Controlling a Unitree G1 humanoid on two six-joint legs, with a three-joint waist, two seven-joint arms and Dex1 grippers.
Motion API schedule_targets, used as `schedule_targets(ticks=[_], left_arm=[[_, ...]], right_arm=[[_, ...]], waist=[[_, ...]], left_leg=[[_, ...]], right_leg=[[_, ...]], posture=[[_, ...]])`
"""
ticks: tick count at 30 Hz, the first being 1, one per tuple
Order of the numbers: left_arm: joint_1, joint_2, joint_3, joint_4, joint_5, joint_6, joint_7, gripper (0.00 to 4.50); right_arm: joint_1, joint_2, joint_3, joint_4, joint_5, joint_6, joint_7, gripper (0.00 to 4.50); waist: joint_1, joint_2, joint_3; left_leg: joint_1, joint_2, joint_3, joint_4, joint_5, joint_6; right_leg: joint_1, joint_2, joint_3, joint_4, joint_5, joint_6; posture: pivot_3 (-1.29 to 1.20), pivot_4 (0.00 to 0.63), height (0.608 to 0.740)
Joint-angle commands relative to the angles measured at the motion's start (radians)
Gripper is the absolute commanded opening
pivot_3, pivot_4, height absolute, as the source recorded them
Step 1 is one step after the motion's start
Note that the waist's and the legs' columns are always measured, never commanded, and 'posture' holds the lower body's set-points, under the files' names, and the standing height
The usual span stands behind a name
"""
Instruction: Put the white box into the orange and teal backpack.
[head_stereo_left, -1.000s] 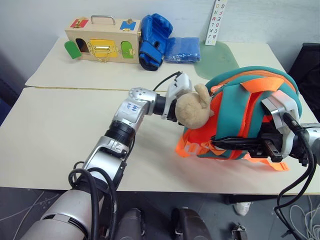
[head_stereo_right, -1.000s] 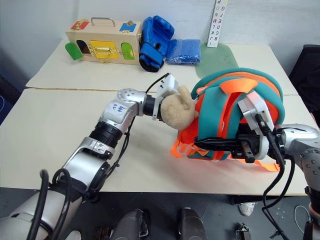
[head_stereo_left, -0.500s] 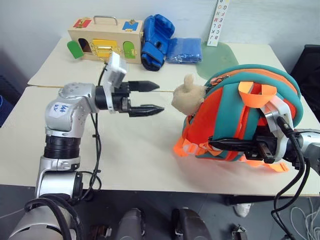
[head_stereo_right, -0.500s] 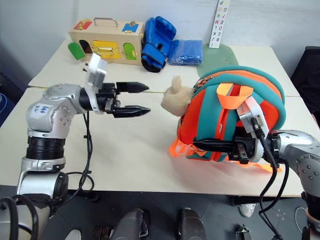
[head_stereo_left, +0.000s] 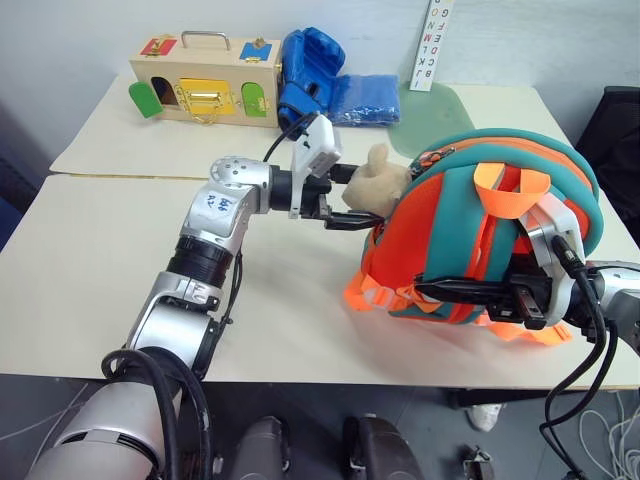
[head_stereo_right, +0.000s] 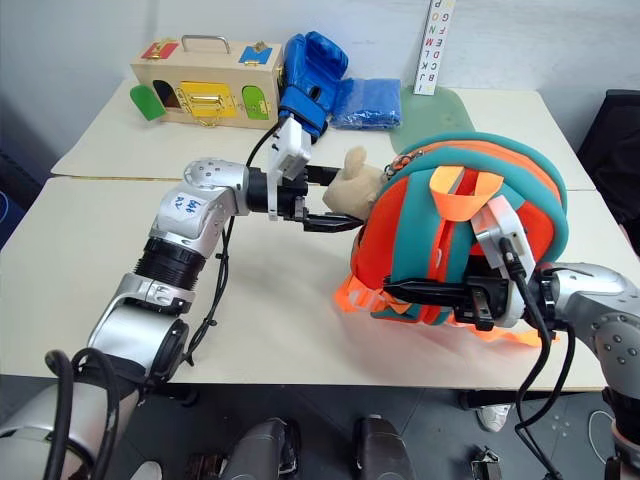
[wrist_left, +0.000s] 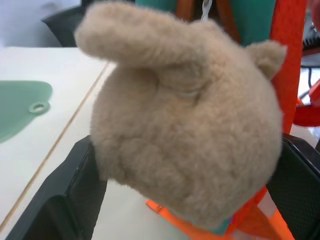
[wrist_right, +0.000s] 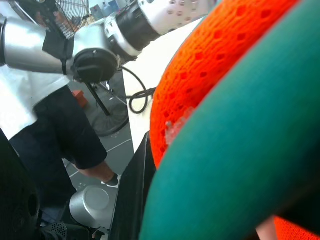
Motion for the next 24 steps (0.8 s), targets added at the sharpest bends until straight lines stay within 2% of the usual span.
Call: schedule_targets(ticks=[1,5,10,15,17,20,24], left_arm=[[-0.066,-0.004,0.016,0.077,0.027,-0.071,0.003,4.29],[-0.091,0.013,0.035,0.136,0.037,-0.120,-0.019,3.30],[-0.120,0.104,0.072,0.183,0.033,-0.128,-0.077,1.81],[-0.151,0.183,0.095,0.259,0.056,-0.163,-0.072,0.74],[-0.159,0.209,0.096,0.289,0.072,-0.180,-0.063,0.50],[-0.153,0.238,0.097,0.308,0.081,-0.178,-0.080,0.50],[-0.037,0.250,0.050,0.259,0.129,-0.248,-0.106,0.50]], right_arm=[[0.025,0.009,-0.048,-0.052,0.040,-0.011,-0.027,0.00],[0.070,0.017,-0.068,-0.076,0.048,-0.022,-0.059,0.00],[0.191,0.031,-0.131,-0.093,0.038,-0.046,-0.078,0.00],[0.267,0.045,-0.147,-0.081,0.009,-0.085,-0.083,0.00],[0.284,0.050,-0.146,-0.065,-0.004,-0.098,-0.083,0.00],[0.304,0.052,-0.141,-0.046,-0.029,-0.120,-0.072,0.00],[0.302,0.054,-0.139,-0.021,-0.039,-0.137,-0.072,0.00]], waist=[[0.000,0.000,0.000],[0.000,0.000,0.000],[-0.001,0.000,0.000],[0.000,0.000,0.000],[0.000,0.000,0.000],[-0.002,0.000,0.000],[-0.005,0.000,0.000]], left_leg=[[0.000,0.000,0.000,0.000,0.000,0.000],[-0.001,0.000,0.000,0.000,-0.001,0.002],[0.000,0.000,0.000,0.000,-0.001,0.002],[0.000,0.000,0.000,0.000,-0.001,0.002],[0.000,0.000,0.000,0.001,-0.002,0.003],[0.000,0.000,0.000,0.001,-0.002,0.004],[0.001,0.000,0.001,0.000,-0.002,0.003]], right_leg=[[0.000,0.000,0.000,0.000,0.000,0.000],[0.000,-0.001,0.000,0.000,0.000,0.000],[0.000,0.000,0.000,0.000,0.000,0.000],[0.000,0.000,0.000,0.000,0.000,0.000],[0.000,0.000,0.000,0.000,0.000,0.000],[0.000,0.000,0.000,0.001,0.000,0.000],[0.000,0.001,0.001,0.001,0.000,0.000]], posture=[[0.00,0.150,0.740],[0.00,0.150,0.740],[0.00,0.150,0.740],[0.00,0.150,0.740],[0.00,0.150,0.740],[0.00,0.150,0.740],[0.00,0.150,0.740]])
